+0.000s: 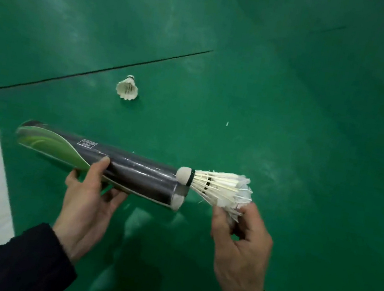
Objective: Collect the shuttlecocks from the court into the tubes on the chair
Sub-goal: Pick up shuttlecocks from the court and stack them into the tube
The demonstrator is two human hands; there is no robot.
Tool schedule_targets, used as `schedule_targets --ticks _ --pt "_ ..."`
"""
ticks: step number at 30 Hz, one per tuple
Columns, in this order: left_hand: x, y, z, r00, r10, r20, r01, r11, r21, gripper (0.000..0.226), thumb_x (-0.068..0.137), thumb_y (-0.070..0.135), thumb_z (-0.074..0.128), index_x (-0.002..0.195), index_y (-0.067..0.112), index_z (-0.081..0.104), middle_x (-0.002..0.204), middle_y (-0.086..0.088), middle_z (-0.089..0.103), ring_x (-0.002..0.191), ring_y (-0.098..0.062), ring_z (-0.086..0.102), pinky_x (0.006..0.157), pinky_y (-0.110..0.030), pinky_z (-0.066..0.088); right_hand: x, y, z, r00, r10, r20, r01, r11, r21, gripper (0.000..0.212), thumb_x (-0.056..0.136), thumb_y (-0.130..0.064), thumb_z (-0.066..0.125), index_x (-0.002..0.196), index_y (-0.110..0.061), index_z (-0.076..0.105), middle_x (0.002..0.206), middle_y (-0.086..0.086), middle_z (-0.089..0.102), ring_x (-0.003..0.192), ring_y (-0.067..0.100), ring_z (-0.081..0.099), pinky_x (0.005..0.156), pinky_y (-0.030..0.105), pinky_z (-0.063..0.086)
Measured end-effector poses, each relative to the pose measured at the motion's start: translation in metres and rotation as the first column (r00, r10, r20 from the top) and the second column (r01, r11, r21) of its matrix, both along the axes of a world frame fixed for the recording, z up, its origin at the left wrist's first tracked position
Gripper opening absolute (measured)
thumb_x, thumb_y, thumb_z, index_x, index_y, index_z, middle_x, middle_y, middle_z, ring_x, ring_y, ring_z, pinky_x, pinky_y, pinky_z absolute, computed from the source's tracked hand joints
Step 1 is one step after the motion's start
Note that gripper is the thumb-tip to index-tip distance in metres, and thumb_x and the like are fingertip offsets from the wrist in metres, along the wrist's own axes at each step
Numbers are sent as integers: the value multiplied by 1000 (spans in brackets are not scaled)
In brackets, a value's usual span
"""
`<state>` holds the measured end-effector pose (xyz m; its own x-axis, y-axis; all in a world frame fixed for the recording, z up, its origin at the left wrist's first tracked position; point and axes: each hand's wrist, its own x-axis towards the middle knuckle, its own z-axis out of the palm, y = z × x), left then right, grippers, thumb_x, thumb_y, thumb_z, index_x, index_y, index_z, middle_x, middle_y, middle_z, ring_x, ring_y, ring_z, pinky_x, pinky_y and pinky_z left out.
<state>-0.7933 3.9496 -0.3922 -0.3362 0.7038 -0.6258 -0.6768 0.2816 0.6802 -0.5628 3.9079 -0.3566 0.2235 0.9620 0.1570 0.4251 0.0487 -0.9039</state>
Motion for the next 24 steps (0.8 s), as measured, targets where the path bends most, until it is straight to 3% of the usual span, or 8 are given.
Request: schedule_targets --ticks 3,5,10,14,16,20,23,24 --pt "-11 4 5 997 -48 67 48 999 -3 64 98 30 65 154 21 34 133 -12 62 103 -25 70 77 -37 62 -22 -7 7 986 -161 -44 161 987 1 22 86 -47 61 87 -25 60 65 -3 54 58 27 50 50 45 47" --pt "-32 1 12 994 -41 102 41 999 2 61 99 30 65 151 18 37 133 -12 61 102 -25 70 72 -34 63 -42 -14 13 988 -155 -22 155 988 12 19 88 -46 61 90 -27 62 67 -4 54 57 28 48 49 47 48" --pt "-89 -23 33 995 46 85 -47 999 15 70 98 28 67 156 25 27 125 -4 64 97 -22 73 86 -41 61 -100 -28 35 969 73 236 -81 996 23 9 91 -28 73 90 -21 68 77 -14 57 58 6 44 54 22 40" --pt "-126 -37 38 992 49 114 -56 997 56 76 97 27 69 157 31 23 127 -6 67 106 -25 73 96 -47 58 -149 -17 41 830 377 411 -371 923 -98 13 96 -30 67 92 -18 66 83 -11 58 69 6 51 63 23 38" --pt "-144 -44 36 989 72 131 -80 995 60 76 96 27 71 156 28 25 126 -7 68 108 -25 73 94 -45 59 -164 -16 46 789 480 384 -440 877 -193 8 96 -27 63 101 -21 67 84 -8 61 66 5 55 64 22 38" --pt "-173 -51 36 981 80 176 -96 992 85 66 94 28 73 149 14 40 129 -11 67 103 -24 75 88 -41 61 -182 -14 69 736 633 240 -493 744 -451 42 96 -22 67 136 -31 60 74 7 72 53 6 50 54 14 38" --pt "-184 -52 39 969 120 218 -142 986 89 61 93 30 73 145 11 47 126 -9 66 96 -20 76 90 -41 61 -196 -3 78 734 676 69 -574 672 -468 48 98 -16 64 135 -41 50 74 8 73 62 21 62 64 29 50" --pt "-188 -53 41 962 143 231 -166 983 84 61 93 30 73 145 10 48 123 -8 67 95 -20 76 92 -42 60 -201 1 78 729 684 16 -599 650 -468 51 98 -9 60 131 -45 48 72 7 71 63 19 64 67 30 53"
